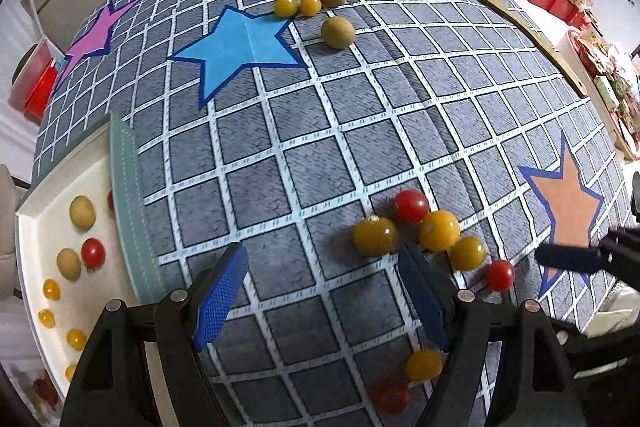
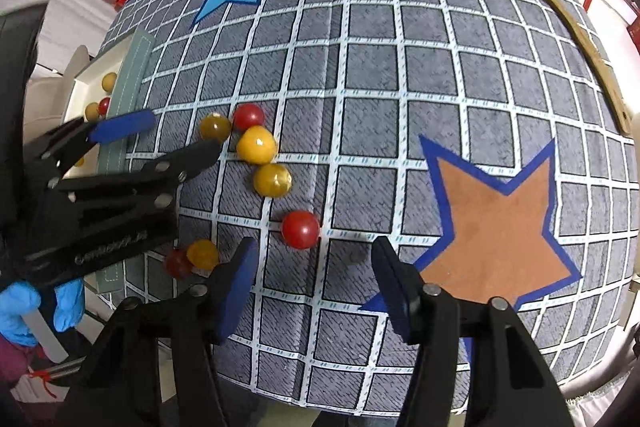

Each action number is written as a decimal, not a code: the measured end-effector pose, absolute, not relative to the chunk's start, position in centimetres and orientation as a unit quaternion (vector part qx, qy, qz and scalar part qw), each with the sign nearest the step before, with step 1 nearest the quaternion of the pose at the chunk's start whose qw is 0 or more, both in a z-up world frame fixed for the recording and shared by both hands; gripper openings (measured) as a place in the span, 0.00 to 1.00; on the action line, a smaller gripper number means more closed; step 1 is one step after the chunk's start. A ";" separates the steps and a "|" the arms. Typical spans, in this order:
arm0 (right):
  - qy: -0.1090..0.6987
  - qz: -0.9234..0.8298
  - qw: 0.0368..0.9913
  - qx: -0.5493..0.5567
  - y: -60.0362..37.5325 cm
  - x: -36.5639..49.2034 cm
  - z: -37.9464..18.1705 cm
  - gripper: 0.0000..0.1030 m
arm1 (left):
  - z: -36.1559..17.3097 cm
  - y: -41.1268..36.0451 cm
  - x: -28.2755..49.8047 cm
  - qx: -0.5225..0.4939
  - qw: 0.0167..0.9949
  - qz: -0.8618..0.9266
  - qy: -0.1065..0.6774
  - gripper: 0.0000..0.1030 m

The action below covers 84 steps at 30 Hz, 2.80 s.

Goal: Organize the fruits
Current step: 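Move both tools back to the tomato cluster on the tablecloth, then grasp a brown fruit with the left tool while the right tool grasps a red tomato, then carry both fruits over the white tray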

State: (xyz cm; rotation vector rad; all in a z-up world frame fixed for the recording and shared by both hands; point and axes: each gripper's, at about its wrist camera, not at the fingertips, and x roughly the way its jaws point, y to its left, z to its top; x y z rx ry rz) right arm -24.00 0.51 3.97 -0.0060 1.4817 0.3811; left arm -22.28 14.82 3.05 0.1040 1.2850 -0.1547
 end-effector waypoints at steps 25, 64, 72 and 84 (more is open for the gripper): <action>0.674 0.192 0.713 0.016 1.8 -23.3 3.6 0.20 | 3.5 14.4 -21.8 0.002 0.786 -0.091 0.612 0.22; 0.663 0.120 0.733 0.092 -2.1 -22.4 14.0 0.21 | 13.7 19.9 -27.7 0.024 0.793 -0.094 0.601 0.22; 0.654 0.108 0.742 0.096 -2.0 -22.1 15.1 0.21 | 14.4 20.6 -27.7 0.025 0.801 -0.097 0.590 0.22; 0.646 0.106 0.752 0.075 -1.1 -21.4 16.7 0.21 | 14.6 22.2 -27.9 0.007 0.813 -0.089 0.575 0.22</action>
